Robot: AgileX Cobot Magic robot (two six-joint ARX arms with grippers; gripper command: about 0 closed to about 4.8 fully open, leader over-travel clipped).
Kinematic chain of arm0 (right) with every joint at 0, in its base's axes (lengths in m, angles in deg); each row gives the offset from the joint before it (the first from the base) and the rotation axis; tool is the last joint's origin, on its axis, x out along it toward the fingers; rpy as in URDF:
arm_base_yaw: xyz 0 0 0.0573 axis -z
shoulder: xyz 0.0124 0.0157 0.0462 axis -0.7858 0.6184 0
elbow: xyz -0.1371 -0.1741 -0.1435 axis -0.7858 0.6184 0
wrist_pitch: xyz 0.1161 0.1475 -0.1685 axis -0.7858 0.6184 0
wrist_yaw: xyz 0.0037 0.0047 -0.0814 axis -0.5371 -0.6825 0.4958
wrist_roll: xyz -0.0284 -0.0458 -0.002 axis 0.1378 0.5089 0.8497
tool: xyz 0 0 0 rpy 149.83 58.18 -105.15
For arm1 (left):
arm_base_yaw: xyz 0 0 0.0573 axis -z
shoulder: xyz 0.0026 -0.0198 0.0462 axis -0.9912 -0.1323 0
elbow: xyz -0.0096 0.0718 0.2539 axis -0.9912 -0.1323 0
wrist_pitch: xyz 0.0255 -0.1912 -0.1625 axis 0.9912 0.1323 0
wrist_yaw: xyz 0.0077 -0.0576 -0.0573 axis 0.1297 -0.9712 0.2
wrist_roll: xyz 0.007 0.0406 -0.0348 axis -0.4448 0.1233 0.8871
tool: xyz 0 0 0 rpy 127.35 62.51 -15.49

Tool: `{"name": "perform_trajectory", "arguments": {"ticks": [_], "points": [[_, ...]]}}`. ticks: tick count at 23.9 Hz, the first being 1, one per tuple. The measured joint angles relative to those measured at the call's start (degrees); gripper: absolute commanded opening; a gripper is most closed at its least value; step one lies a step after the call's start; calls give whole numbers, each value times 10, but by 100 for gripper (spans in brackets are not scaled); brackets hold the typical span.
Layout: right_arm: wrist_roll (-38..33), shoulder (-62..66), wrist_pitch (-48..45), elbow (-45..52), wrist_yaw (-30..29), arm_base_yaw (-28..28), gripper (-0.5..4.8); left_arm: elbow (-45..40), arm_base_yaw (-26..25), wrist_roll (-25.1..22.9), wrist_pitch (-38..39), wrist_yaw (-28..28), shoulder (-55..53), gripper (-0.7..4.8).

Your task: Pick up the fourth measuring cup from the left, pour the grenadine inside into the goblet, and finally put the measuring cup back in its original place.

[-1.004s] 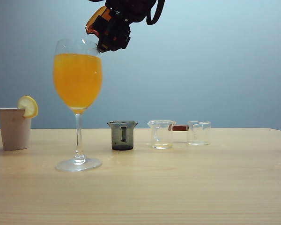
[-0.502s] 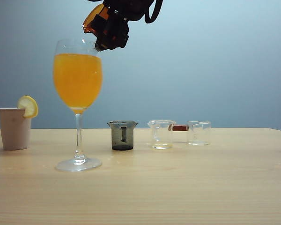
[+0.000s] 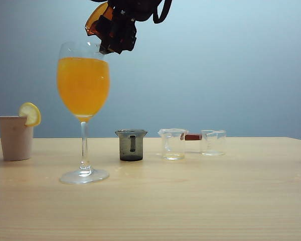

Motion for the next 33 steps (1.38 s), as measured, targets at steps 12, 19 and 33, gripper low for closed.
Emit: {"name": "perform_trajectory", "arguments": {"ticks": [12,19,33], "points": [[11,0,0,0,0,-1,75,0,0,0,0,0,0,-5],[40,0,0,0,2,-24,74,0,0,0,0,0,0,-5],[99,0,0,0,27,-22,74,0,0,0,0,0,0,-5]]}}
